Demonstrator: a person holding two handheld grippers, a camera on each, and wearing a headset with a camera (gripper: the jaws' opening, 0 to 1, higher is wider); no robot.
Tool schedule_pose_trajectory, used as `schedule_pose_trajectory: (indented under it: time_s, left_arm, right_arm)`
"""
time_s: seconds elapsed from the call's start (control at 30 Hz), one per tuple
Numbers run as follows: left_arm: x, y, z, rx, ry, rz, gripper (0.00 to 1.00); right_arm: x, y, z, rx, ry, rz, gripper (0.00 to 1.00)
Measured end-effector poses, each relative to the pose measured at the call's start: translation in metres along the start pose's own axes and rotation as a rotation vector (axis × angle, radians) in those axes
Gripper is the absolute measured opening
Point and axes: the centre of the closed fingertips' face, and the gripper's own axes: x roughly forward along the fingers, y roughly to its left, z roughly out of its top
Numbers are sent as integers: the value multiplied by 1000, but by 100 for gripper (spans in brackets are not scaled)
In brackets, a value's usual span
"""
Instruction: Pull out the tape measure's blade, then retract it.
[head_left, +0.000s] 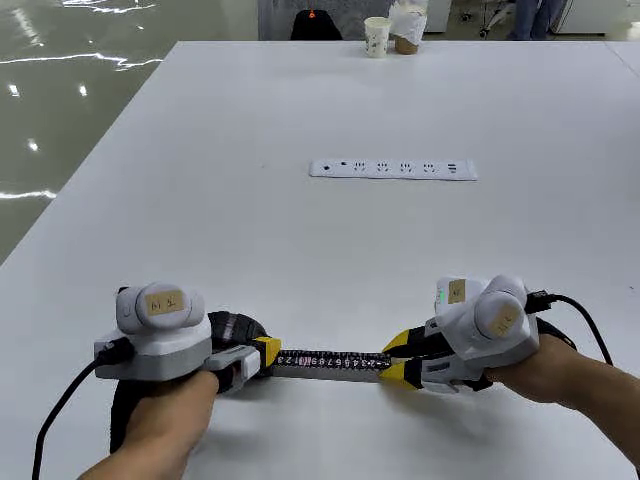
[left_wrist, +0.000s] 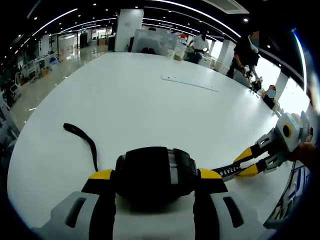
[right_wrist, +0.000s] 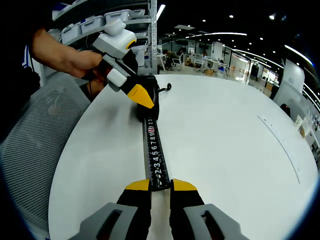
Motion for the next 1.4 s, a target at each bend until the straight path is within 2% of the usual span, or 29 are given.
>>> schedule_pose_trajectory:
  time_s: [1.4]
  left_arm:
    - [0, 0, 0, -1, 9, -5, 57]
  right_arm:
    - [41, 8, 36, -1, -43, 33, 10]
